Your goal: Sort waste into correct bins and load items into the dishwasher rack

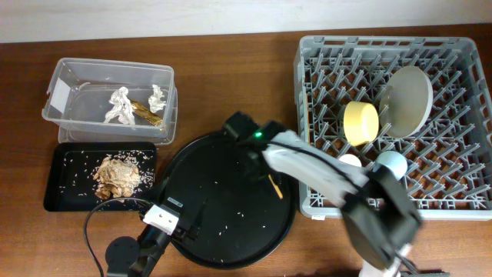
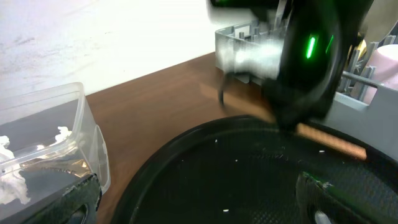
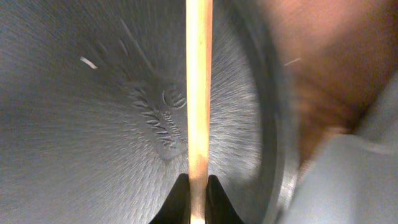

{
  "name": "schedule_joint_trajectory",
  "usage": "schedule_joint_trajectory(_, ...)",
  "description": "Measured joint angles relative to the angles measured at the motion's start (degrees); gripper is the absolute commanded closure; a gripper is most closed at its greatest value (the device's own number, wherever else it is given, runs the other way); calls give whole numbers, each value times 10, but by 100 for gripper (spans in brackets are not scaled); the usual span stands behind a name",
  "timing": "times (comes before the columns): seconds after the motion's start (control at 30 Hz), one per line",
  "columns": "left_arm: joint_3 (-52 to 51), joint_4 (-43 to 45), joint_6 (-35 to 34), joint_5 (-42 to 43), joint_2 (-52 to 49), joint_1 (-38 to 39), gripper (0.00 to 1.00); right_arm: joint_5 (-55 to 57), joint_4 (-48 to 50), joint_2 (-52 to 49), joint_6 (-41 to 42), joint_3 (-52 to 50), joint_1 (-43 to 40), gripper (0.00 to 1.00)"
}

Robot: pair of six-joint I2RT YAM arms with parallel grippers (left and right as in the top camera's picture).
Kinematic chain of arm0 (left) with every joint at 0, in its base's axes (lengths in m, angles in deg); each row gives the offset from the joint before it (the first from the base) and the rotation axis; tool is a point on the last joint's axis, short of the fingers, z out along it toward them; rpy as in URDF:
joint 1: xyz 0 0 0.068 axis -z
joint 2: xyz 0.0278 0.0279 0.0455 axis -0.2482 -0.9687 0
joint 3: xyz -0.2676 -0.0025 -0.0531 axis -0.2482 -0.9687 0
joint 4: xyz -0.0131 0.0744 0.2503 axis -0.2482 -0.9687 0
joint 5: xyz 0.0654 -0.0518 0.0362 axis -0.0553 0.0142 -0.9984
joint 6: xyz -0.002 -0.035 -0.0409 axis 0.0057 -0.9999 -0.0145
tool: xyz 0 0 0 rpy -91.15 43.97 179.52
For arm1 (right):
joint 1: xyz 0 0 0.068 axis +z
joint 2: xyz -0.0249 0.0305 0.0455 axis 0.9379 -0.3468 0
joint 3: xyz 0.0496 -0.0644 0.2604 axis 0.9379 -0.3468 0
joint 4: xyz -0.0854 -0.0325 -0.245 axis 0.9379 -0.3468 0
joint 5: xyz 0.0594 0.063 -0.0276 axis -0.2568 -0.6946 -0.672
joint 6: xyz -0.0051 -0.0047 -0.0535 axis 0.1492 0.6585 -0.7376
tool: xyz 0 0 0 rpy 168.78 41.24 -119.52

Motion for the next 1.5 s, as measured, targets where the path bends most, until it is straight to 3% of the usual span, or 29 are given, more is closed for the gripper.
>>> schedule_joint_trajectory(0.1, 0, 0, 0, 0, 0, 0, 1, 0, 0, 162, 0, 8, -74, 96)
schedule_joint_trajectory(0.17, 0, 0, 0, 0, 0, 0, 1, 6, 0, 202, 0, 16, -134, 96)
schedule_joint_trajectory(0.3, 0, 0, 0, 0, 0, 0, 1, 1, -8, 197, -5, 16, -192, 96)
schedule_joint_trajectory(0.93, 0, 0, 0, 0, 0, 0, 1, -36, 33, 158, -6, 15, -192, 96)
schedule_joint_trajectory(1.07, 0, 0, 0, 0, 0, 0, 1, -31, 35, 112, -13, 15, -195, 96)
schedule_joint_trajectory(1.17, 0, 0, 0, 0, 0, 0, 1, -49, 38, 112, -41, 16, -253, 96)
schedule_joint_trajectory(1.2, 0, 0, 0, 0, 0, 0, 1, -55, 37, 111, -47, 16, -263, 85)
schedule_joint_trajectory(1.23, 0, 0, 0, 0, 0, 0, 1, -60, 38, 105, -50, 17, -264, 54)
schedule_joint_trajectory(1.3, 0, 0, 0, 0, 0, 0, 1, -69, 37, 68, -60, 18, -264, 51)
schedule_joint_trajectory(1.4, 0, 0, 0, 0, 0, 0, 1, -77, -22, 89, -61, 40, -263, 49)
schedule_joint_trajectory(1.47, 0, 1, 0, 0, 0, 0, 1, -77, -52, 197, -62, 72, -252, 45)
schedule_joint_trajectory(1.5, 0, 0, 0, 0, 0, 0, 1, -78, -63, 316, -61, 96, -227, 40)
